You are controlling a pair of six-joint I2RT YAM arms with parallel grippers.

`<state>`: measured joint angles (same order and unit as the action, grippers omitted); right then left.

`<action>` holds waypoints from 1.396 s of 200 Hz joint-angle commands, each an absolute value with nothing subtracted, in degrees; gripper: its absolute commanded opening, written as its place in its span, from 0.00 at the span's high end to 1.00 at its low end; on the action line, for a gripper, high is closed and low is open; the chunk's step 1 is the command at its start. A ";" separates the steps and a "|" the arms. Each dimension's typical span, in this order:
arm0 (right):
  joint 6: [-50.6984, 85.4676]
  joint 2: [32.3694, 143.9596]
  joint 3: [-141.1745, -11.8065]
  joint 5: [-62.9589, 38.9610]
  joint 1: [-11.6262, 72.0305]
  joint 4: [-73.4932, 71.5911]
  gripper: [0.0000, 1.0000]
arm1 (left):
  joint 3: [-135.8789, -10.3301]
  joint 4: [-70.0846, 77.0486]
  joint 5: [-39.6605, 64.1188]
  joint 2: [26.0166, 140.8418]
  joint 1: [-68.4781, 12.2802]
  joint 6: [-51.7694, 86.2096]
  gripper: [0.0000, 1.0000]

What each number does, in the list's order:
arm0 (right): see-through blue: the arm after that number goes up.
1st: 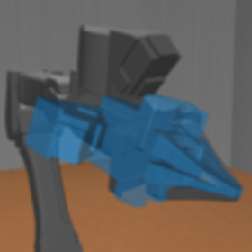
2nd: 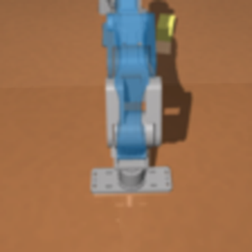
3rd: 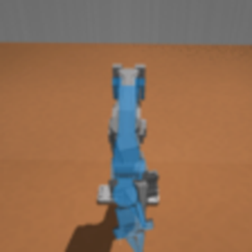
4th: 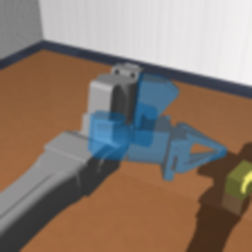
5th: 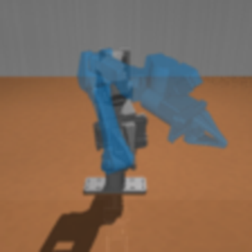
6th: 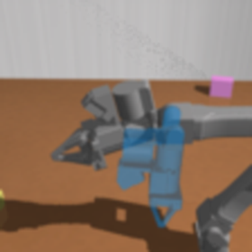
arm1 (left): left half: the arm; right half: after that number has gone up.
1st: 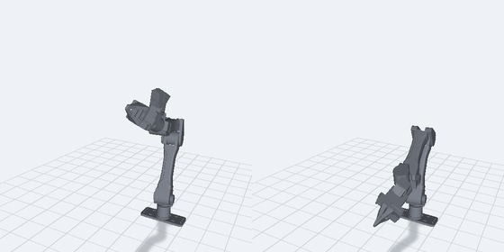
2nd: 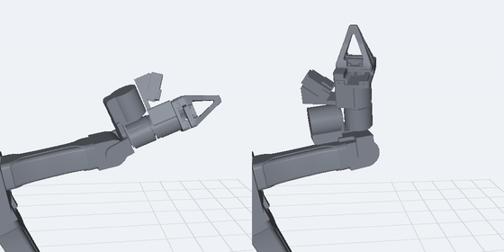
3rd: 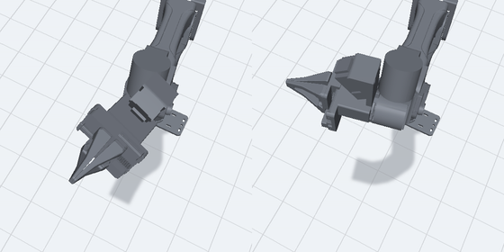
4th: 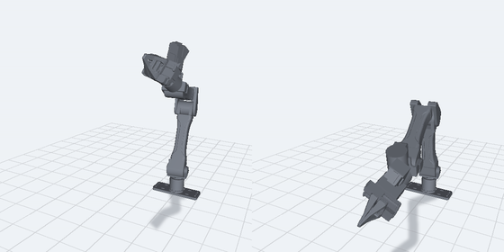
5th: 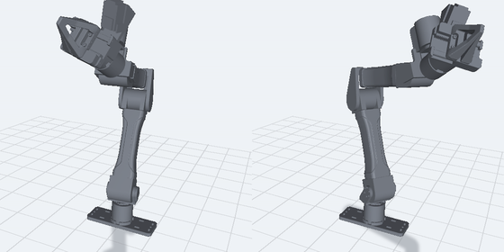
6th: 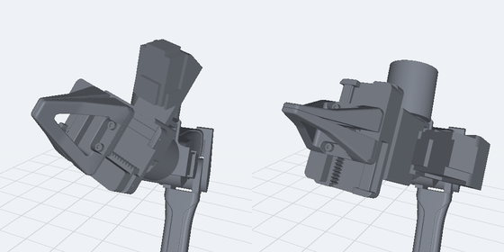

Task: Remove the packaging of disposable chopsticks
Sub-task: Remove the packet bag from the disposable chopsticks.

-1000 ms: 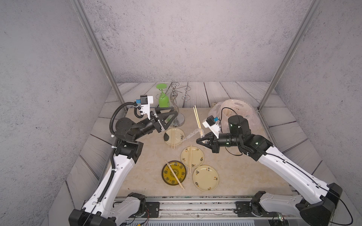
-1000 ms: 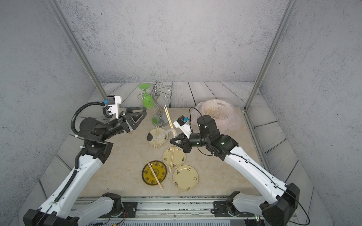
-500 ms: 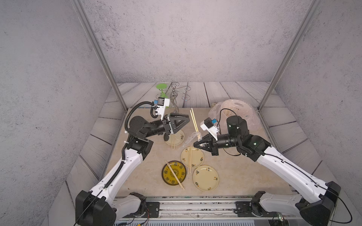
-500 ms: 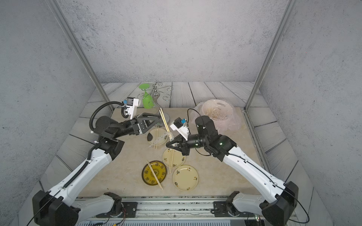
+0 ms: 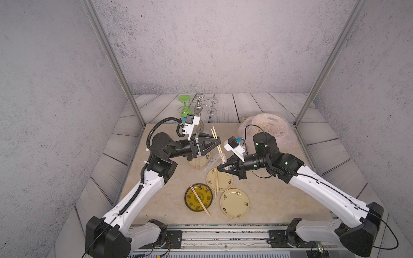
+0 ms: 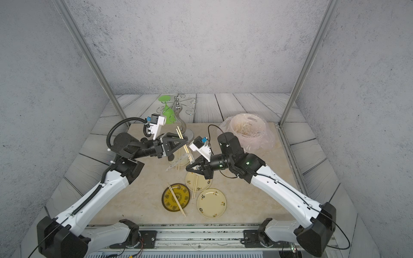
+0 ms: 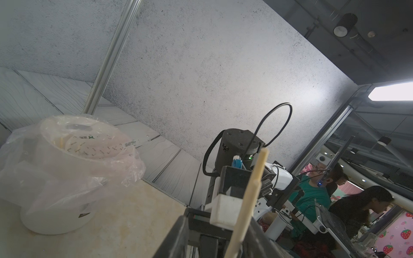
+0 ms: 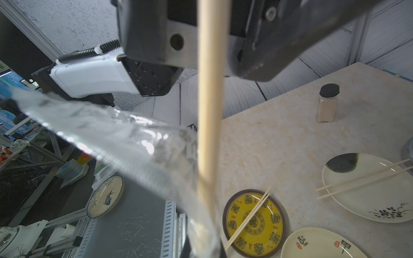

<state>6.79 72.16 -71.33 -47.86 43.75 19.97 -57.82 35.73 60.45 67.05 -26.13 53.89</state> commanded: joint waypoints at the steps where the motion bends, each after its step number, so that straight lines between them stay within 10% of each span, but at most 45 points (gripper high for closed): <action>1: 5.85 72.85 -73.69 -48.14 44.26 20.96 1.00 | -59.07 36.92 62.09 65.75 -26.68 52.89 0.61; 57: 5.72 72.17 -73.56 -44.58 44.33 21.54 0.96 | -58.85 35.49 61.21 64.66 -26.83 50.89 1.00; 78: 5.99 71.66 -73.26 -42.96 44.31 21.53 0.92 | -58.27 33.79 59.29 63.18 -26.81 48.70 1.00; 107: 6.43 69.58 -71.87 -37.13 44.31 21.29 0.44 | -57.56 30.40 54.75 60.55 -26.14 45.25 1.00; 126: 5.21 67.35 -69.87 -35.12 44.30 21.74 0.34 | -56.88 30.28 52.47 59.13 -24.80 44.85 1.00; 242: 7.53 65.51 -67.97 -33.93 44.30 19.38 0.59 | -55.59 37.42 51.90 61.01 -20.92 51.80 1.00; 279: 7.21 65.36 -68.02 -32.70 44.30 20.15 0.83 | -55.71 36.33 51.60 60.70 -20.91 50.92 1.00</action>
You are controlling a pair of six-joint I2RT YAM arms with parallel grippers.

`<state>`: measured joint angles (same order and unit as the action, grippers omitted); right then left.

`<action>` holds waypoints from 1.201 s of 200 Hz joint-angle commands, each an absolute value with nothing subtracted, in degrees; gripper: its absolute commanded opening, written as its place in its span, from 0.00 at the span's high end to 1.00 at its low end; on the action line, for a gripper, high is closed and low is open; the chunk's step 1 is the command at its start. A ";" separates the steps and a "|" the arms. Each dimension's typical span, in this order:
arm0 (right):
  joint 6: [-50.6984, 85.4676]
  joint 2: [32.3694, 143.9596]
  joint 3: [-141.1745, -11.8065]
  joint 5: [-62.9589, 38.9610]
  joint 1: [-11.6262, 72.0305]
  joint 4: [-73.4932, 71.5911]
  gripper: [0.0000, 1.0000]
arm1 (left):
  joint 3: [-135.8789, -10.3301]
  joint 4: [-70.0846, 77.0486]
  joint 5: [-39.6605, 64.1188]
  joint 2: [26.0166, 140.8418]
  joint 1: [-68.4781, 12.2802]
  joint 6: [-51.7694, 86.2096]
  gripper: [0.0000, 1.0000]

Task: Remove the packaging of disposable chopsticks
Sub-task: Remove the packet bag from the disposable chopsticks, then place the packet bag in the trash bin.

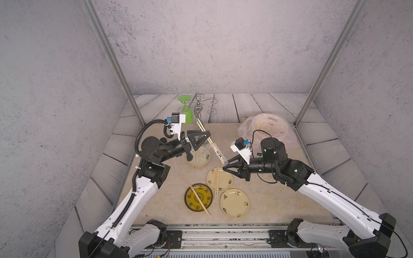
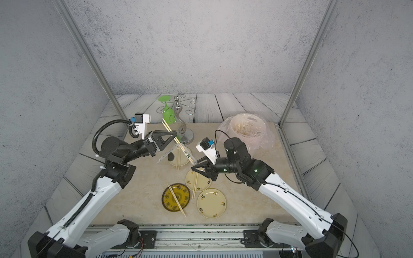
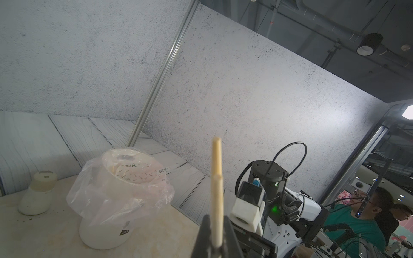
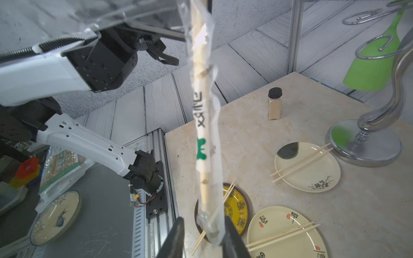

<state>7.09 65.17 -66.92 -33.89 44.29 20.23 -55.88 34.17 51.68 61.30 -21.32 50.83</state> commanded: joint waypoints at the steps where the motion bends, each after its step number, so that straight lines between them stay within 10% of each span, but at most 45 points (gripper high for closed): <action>1: 7.25 65.38 -67.98 -32.70 44.30 20.14 0.84 | -55.71 36.27 51.59 60.67 -20.92 50.95 1.00; 20: 7.34 64.89 -67.64 -32.05 44.31 20.82 1.00 | -55.55 36.04 51.33 60.41 -20.84 50.64 1.00; 92: 9.52 59.91 -69.12 -11.25 41.68 32.25 1.00 | -56.15 27.64 46.05 56.63 -17.61 44.72 1.00; 130: 12.37 62.33 -76.57 0.25 25.78 44.85 1.00 | -59.06 15.47 41.25 53.39 -14.24 36.80 1.00; 208: -14.25 75.12 -93.13 52.77 21.24 43.38 1.00 | -59.76 11.66 40.43 49.71 -16.55 32.40 1.00; 240: -25.14 77.40 -90.81 56.91 15.73 30.53 1.00 | -59.77 10.96 39.90 48.48 -18.51 31.26 1.00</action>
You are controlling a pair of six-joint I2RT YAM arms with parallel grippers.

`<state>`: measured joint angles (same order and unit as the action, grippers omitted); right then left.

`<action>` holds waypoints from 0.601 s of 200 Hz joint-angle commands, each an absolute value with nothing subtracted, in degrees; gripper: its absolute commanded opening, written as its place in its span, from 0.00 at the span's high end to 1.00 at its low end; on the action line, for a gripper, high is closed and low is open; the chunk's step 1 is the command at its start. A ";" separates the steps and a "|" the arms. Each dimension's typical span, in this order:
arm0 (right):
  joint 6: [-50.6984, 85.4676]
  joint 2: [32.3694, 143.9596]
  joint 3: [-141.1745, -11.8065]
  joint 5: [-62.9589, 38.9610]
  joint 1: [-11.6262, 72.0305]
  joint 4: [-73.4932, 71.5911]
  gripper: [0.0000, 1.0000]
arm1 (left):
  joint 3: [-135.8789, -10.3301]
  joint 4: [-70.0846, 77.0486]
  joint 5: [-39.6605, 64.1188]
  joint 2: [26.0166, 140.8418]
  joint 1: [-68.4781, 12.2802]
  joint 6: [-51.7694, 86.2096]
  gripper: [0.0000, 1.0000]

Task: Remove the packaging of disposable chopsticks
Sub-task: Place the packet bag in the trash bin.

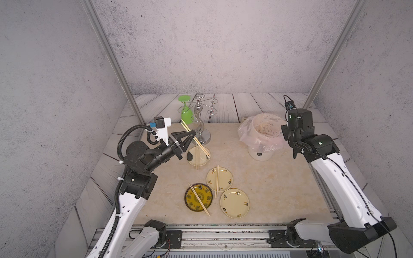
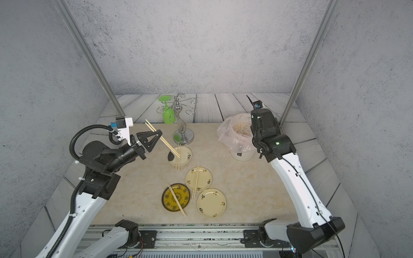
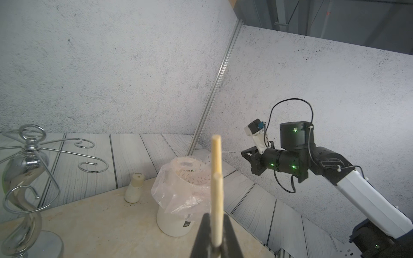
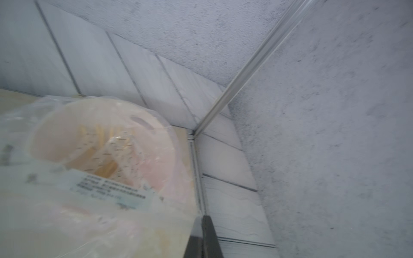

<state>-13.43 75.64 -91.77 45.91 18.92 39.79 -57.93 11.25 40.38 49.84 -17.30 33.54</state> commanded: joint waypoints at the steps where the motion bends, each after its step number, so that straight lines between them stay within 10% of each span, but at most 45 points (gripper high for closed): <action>1: -25.40 77.46 -90.76 56.84 15.69 30.25 1.00 | -59.72 10.98 39.90 48.45 -18.57 31.23 1.00; 120: -34.77 78.97 -81.47 51.74 17.13 25.36 1.00 | -59.67 10.78 39.23 48.42 -19.42 31.70 1.00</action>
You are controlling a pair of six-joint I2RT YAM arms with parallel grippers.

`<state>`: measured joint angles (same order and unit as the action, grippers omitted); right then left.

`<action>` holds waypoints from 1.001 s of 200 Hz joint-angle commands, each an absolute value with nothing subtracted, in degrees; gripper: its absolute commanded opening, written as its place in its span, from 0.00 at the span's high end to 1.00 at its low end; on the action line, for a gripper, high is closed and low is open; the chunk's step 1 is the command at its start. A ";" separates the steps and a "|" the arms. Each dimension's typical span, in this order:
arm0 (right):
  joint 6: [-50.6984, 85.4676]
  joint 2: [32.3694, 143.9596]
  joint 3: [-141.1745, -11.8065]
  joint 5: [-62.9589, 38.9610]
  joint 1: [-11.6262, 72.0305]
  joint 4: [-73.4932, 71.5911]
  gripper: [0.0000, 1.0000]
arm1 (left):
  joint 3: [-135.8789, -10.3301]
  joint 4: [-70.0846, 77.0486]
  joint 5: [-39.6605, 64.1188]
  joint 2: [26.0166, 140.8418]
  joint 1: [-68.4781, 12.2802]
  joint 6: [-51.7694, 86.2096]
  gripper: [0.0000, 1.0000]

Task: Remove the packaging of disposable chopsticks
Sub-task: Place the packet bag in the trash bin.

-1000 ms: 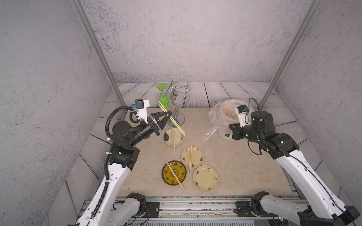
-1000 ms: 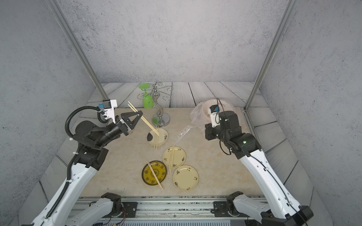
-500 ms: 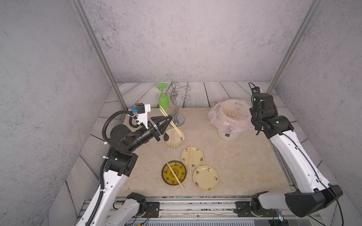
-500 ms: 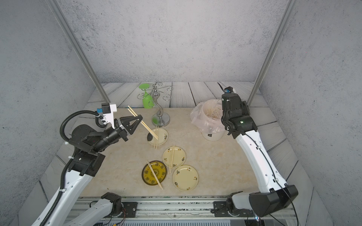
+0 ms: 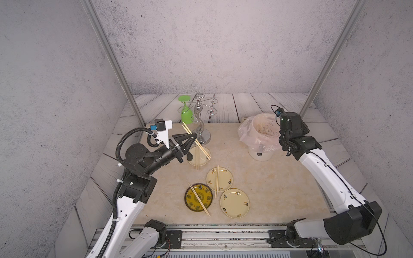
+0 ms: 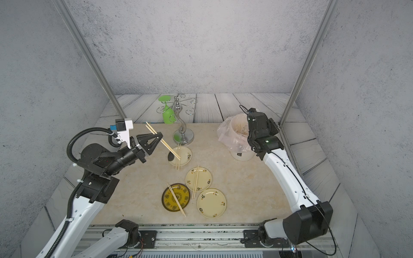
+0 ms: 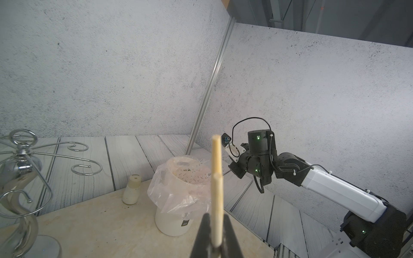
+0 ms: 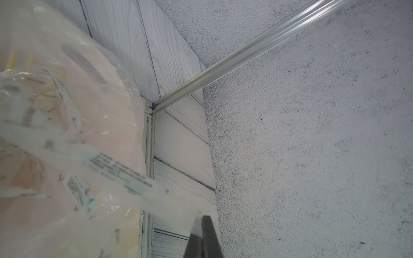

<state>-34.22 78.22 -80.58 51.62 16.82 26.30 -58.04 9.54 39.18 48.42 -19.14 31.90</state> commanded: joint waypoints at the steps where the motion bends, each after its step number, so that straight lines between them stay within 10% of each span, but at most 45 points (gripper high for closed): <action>1: -34.66 79.03 -81.52 51.71 17.13 25.38 1.00 | -59.67 10.75 39.22 48.42 -19.42 31.71 1.00; 33: -31.28 82.38 -85.64 49.23 17.45 31.42 0.93 | -59.63 10.37 38.95 48.56 -19.43 31.20 1.00; 100: -19.26 85.57 -94.79 37.65 18.06 48.04 0.39 | -59.57 10.02 38.56 49.37 -18.83 31.19 1.00; 200: -9.65 91.63 -103.39 26.41 17.84 53.57 0.24 | -59.28 10.35 37.92 50.53 -18.08 32.35 1.00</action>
